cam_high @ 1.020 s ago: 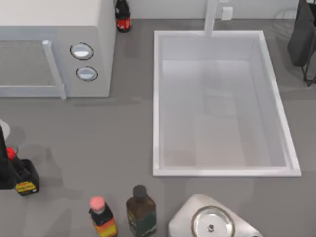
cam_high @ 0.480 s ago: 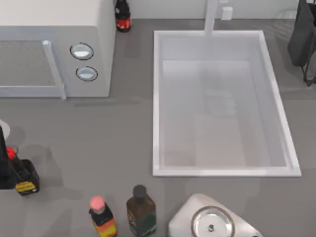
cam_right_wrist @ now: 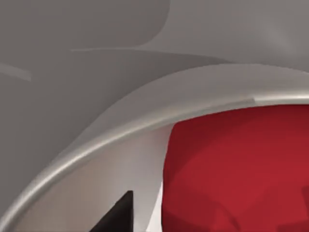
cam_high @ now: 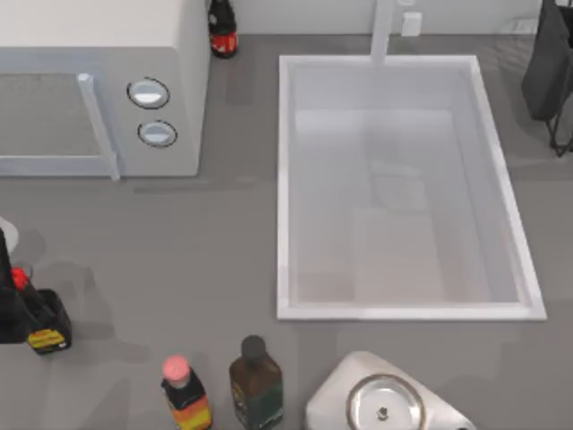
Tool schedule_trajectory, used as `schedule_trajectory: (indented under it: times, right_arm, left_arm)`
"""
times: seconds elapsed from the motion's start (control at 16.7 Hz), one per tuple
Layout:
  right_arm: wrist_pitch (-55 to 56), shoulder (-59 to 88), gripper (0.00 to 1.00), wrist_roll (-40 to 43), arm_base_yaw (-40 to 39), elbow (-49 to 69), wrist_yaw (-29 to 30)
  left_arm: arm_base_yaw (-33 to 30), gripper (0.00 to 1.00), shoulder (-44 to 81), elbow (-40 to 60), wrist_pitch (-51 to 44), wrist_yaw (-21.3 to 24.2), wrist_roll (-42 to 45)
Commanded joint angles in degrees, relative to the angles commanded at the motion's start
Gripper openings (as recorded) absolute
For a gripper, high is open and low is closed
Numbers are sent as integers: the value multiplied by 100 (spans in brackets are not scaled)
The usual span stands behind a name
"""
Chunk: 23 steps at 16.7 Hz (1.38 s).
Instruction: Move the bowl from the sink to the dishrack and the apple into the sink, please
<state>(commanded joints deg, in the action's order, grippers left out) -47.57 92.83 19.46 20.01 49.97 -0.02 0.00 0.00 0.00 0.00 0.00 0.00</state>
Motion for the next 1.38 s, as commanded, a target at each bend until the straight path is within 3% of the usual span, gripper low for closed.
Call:
schedule_trajectory:
  times: [0.36, 0.72, 1.38]
  right_arm:
    - [1179, 498, 100, -10, 0, -602, 1]
    - [1315, 580, 100, -16, 0, -692, 3]
    - [1315, 580, 17, -16, 0, -692, 3]
  left_arm:
    - [0, 100, 0, 0, 0, 0, 0]
    - [0, 100, 0, 0, 0, 0, 0]
    - [0, 100, 0, 0, 0, 0, 0]
